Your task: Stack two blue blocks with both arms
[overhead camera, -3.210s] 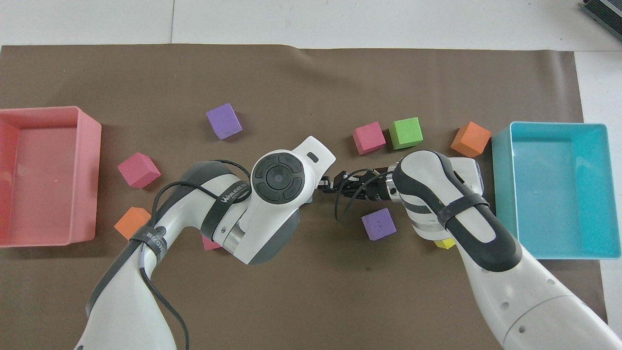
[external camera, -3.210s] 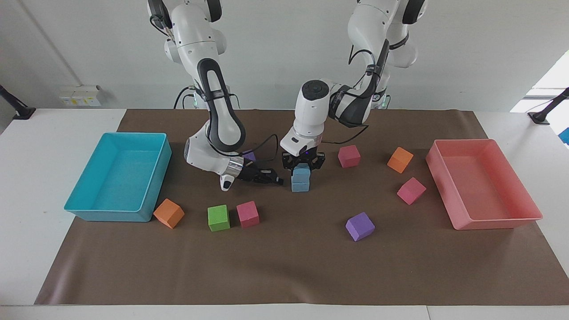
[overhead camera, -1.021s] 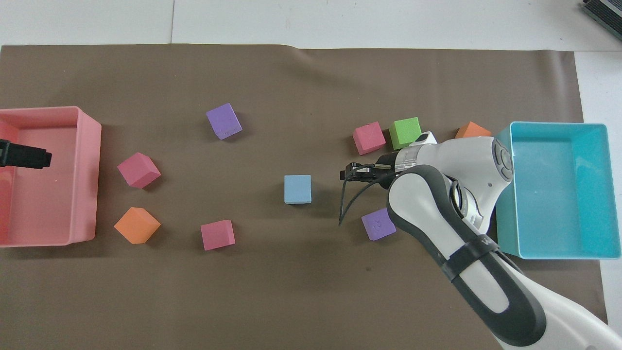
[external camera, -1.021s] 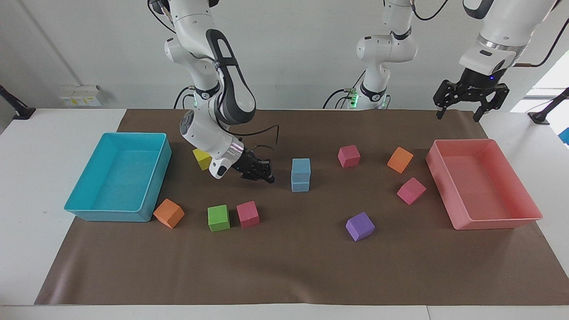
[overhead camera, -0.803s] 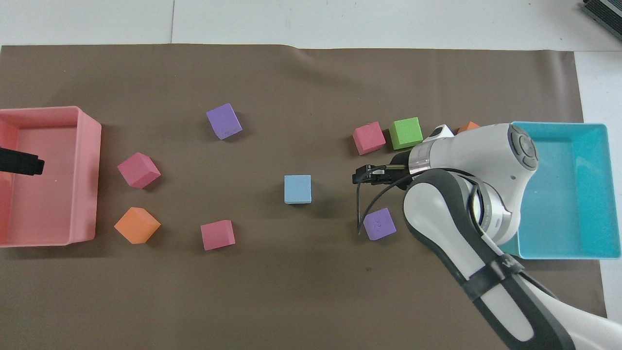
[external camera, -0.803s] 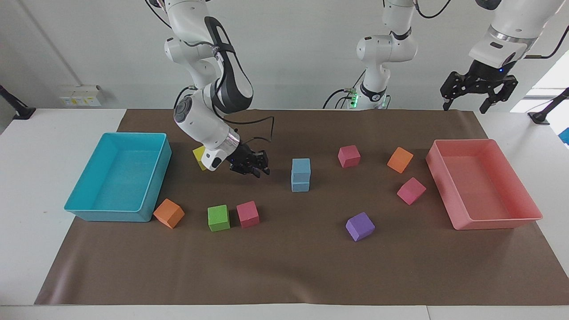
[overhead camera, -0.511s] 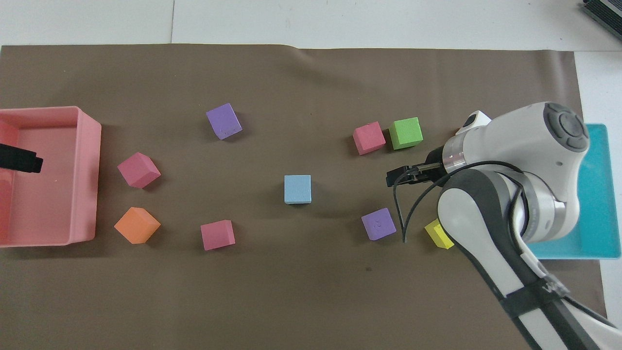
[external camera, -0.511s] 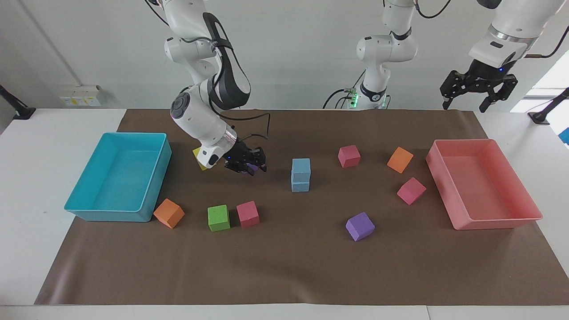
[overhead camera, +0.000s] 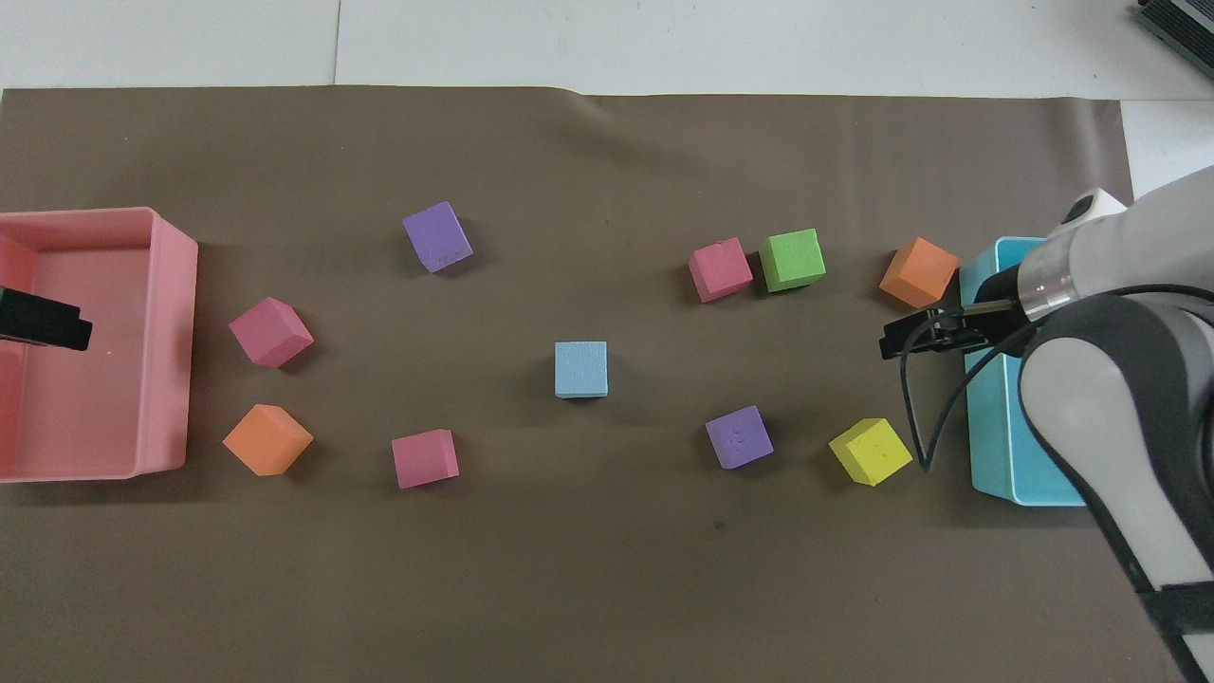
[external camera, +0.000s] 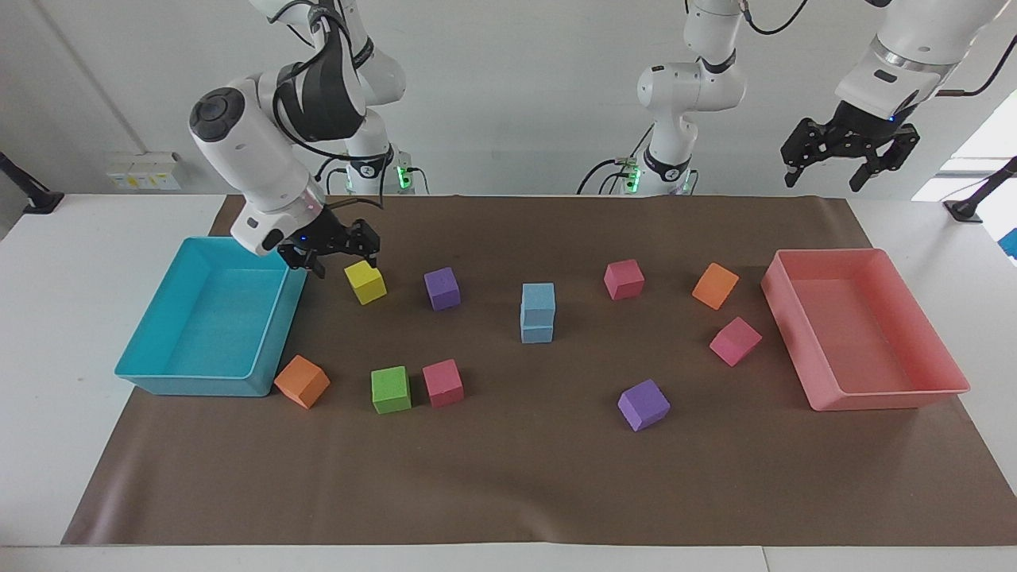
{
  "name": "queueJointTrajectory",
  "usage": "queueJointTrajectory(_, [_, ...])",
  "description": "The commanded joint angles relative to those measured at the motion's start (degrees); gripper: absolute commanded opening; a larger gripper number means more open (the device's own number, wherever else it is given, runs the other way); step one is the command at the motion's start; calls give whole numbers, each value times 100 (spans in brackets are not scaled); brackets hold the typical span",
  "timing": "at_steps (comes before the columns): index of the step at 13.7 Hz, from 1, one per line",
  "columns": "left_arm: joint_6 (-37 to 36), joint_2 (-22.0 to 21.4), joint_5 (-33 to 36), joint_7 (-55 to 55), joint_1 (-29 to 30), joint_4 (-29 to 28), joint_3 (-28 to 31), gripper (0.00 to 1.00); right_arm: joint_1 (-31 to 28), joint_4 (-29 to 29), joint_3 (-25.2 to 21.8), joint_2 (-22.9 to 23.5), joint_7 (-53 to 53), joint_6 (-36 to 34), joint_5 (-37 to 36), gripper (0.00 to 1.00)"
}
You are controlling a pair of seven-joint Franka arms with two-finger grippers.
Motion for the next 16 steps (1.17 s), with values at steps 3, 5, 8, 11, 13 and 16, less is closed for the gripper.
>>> queueJointTrajectory(3, [-136, -121, -436, 356, 280, -124, 4, 100, -802, 153, 96, -88, 41, -198, -304, 100])
queueJointTrajectory(5, [-110, -201, -271, 473, 272, -248, -5, 100, -733, 347, 122, -263, 233, -198, -831, 100])
queueJointTrajectory(8, [-84, -201, -173, 465, 289, -248, -5, 100, -706, 488, 192, -492, 972, -347, -955, 100])
queueJointTrajectory(11, [-40, -192, -172, 465, 333, -231, -5, 100, -715, 1110, 193, -501, 999, -1013, -1123, 100])
queueJointTrajectory(13, [-40, -192, -164, 473, 342, -230, -5, 100, -715, 1497, 184, -510, 999, -1444, -1123, 100])
queueJointTrajectory(16, [-22, -192, -172, 482, 342, -230, -5, 100, -724, 1895, 158, -501, 991, -1999, -1105, 100])
